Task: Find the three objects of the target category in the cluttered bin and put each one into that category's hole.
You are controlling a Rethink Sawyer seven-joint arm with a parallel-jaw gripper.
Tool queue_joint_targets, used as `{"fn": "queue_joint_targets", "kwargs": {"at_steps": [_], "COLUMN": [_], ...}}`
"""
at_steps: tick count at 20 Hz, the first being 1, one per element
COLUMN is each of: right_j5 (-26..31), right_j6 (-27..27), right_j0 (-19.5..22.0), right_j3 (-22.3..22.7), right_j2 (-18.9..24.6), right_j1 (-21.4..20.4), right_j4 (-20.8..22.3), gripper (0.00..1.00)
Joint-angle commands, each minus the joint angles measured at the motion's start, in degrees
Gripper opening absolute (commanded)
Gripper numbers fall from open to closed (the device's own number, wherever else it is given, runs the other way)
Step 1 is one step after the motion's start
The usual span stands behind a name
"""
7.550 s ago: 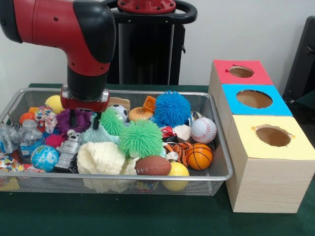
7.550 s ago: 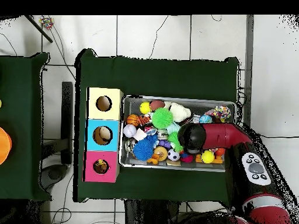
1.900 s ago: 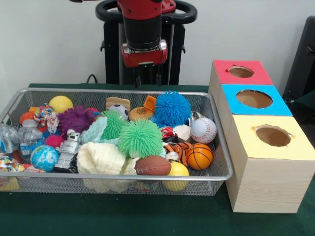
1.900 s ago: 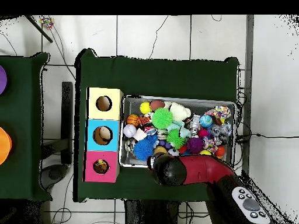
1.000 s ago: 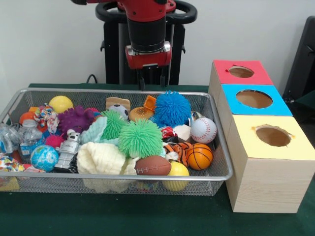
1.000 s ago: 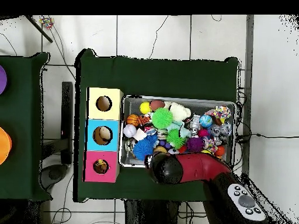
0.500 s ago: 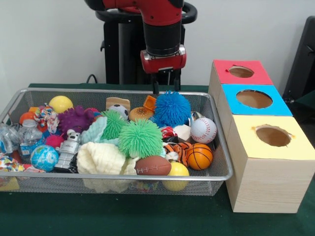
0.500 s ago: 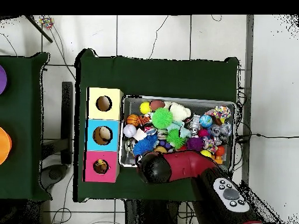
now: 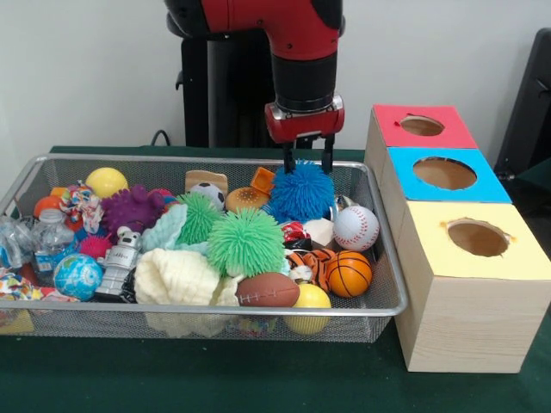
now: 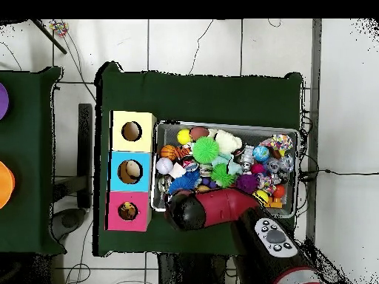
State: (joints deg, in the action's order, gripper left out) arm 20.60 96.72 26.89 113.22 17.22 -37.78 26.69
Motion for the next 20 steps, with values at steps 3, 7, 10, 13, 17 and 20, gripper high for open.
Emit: {"fn": "queue_joint_targets", "kwargs": {"at_steps": [3, 7, 10, 13, 17, 20], "right_j5": [-8.28, -12.08, -11.46, -11.96, -17.00, -21.42], "right_j6": [11.24, 12.21, 11.73, 9.78, 8.82, 9.93], "right_j0": [-4.69, -7.76, -10.52, -10.61, -8.86, -8.30], "right_j3": [-9.27, -10.68, -11.67, -11.55, -11.51, -11.02], "right_j2": [-7.73, -12.50, -16.37, -17.21, -16.20, -15.82], "right_j1": [7.02, 10.22, 12.08, 13.25, 15.94, 16.72], "right_j4": [0.72, 0.97, 0.79, 0.48, 0.42, -0.40], "gripper": [1.00, 1.00, 1.00, 1.00, 1.00, 1.00]}}
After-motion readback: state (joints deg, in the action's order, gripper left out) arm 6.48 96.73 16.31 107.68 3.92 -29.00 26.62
